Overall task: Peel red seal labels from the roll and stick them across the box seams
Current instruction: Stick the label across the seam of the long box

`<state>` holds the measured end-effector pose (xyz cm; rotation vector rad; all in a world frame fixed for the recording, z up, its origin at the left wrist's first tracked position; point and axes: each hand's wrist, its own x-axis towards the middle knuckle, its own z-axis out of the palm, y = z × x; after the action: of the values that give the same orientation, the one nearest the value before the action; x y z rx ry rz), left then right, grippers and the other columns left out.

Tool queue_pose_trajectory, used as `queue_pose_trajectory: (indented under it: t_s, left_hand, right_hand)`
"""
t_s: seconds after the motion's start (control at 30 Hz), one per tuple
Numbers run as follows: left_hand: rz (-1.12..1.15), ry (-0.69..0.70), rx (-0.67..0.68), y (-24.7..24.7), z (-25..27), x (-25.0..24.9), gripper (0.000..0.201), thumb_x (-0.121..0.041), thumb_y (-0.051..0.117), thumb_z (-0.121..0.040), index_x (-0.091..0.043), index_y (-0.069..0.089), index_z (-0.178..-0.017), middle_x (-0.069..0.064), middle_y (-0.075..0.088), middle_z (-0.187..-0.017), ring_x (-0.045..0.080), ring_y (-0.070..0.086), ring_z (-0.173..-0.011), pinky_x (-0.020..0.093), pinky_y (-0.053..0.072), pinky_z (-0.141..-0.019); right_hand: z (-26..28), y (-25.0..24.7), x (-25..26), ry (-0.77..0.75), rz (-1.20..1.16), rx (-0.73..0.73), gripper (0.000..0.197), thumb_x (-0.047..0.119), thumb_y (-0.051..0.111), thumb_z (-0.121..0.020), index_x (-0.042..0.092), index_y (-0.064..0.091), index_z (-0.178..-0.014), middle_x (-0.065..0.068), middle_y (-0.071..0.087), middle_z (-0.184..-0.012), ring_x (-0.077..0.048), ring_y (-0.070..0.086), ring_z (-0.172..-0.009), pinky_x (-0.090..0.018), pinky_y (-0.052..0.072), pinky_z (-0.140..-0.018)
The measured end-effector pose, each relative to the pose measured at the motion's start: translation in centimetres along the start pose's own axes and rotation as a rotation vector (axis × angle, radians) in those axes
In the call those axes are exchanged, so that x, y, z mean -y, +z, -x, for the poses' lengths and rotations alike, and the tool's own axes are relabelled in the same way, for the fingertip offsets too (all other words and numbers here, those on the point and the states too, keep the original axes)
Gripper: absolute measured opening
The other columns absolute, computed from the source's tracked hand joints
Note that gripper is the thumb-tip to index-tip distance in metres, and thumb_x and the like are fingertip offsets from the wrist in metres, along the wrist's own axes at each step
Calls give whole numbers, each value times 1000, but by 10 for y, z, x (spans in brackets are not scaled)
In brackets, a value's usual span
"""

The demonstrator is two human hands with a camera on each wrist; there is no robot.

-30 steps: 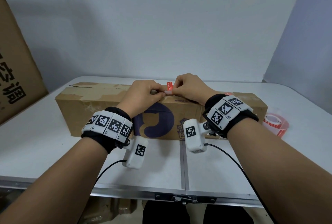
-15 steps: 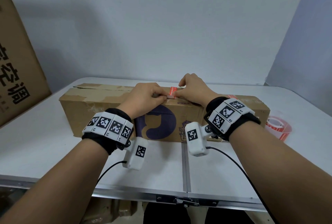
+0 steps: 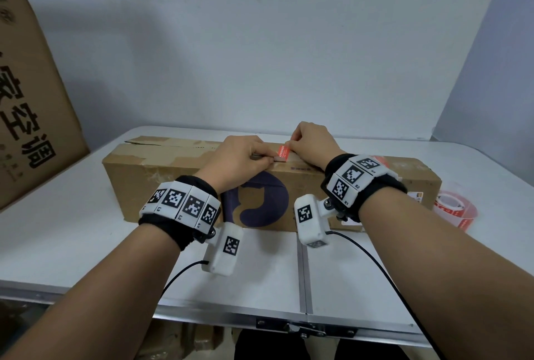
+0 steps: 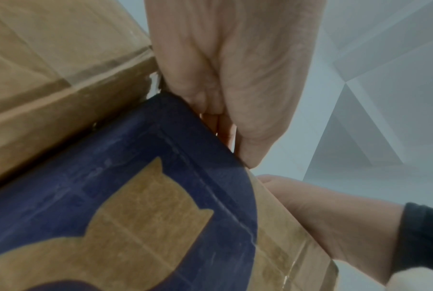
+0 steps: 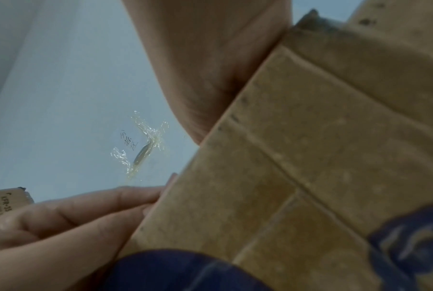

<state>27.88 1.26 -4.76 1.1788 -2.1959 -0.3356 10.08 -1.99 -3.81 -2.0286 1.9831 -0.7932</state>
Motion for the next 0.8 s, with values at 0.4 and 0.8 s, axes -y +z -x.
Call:
queue_pose_trajectory:
  t_s: [0.4,0.8]
  left_hand:
    - [-316,-2,217,0,-27,-9,52,-1,36,-90,-28,58,-130,1,56,-124,23,49,-113,37,41,-97]
    - [-503,8,281,5,-35,-11,43,-21,38,-99,-29,45,-141,0,45,-130,23,40,-114,36,39,-98]
  right_hand:
    - [5,2,-8,-58,-43,-5,23,8,44,-89,7,60,-105,-11,61,-111,-26,57,-103,-30,44,-79]
    - [6,4,-9,-43,-40,-16,23,10,43,-90,8,60,-106,-11,60,-115,-26,58,-105,-34,47,-86]
